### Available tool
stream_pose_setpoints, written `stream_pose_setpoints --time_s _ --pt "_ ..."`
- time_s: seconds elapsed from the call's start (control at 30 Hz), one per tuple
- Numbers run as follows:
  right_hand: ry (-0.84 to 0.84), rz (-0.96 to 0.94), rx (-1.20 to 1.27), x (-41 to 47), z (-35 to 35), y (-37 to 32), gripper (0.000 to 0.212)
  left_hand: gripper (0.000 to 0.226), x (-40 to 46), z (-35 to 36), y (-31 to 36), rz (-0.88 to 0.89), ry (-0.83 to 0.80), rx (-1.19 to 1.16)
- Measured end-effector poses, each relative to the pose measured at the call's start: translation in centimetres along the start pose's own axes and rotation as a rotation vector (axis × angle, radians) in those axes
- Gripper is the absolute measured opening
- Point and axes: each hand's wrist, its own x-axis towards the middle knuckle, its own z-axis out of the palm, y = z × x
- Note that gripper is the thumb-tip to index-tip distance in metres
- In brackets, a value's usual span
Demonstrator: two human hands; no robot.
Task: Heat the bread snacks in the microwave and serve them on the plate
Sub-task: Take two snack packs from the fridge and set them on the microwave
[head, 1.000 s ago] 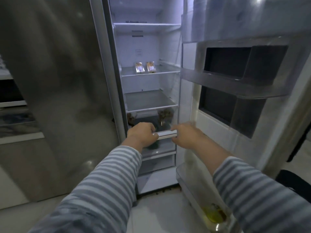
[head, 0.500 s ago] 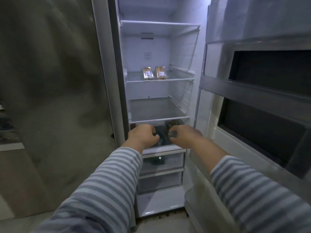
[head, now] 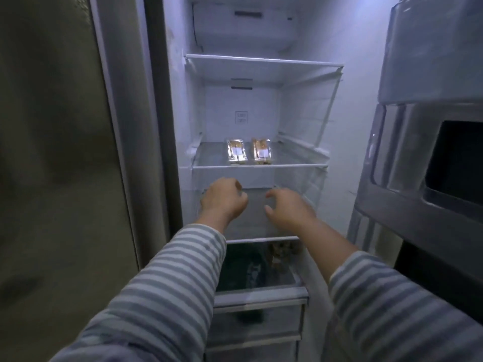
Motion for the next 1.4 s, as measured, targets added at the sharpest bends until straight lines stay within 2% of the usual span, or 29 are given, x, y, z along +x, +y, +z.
stream_pose_setpoints --time_s 0.2,0.4,0.53,0.67,0.77,0.93,1.13,1.4 --pt "0.205 0.060 0.056 9.7 -0.5 0.0 0.037 0.031 10.2 2.4 -0.3 0.019 0.119 -0.013" --pt "0.221 0.100 0.104 18.6 0.2 0.2 0.043 0.036 18.3 6.0 -0.8 -0.015 0.181 -0.037" --pt "0.232 0.118 0.160 23.1 1.4 0.6 0.050 0.050 22.1 7.6 -1.0 -0.069 0.228 -0.074" --pt "0.144 0.159 0.226 25.6 2.7 0.9 0.067 0.080 24.3 8.0 -1.6 -0.154 0.154 -0.132" --pt "0.109 0.194 0.183 26.3 3.2 1.0 0.070 0.096 24.9 7.8 -2.0 -0.171 0.033 -0.064" --pt "0.154 0.231 0.202 26.0 3.3 0.5 0.071 0.099 25.3 6.9 -2.8 -0.183 -0.050 -0.010" --pt "0.232 0.291 0.271 24.0 1.8 0.1 0.072 0.098 23.5 6.5 -2.7 -0.190 0.060 -0.002" --pt "0.296 0.267 0.288 16.6 -0.2 -0.2 0.070 0.097 17.3 3.4 -0.4 -0.134 0.163 -0.104"
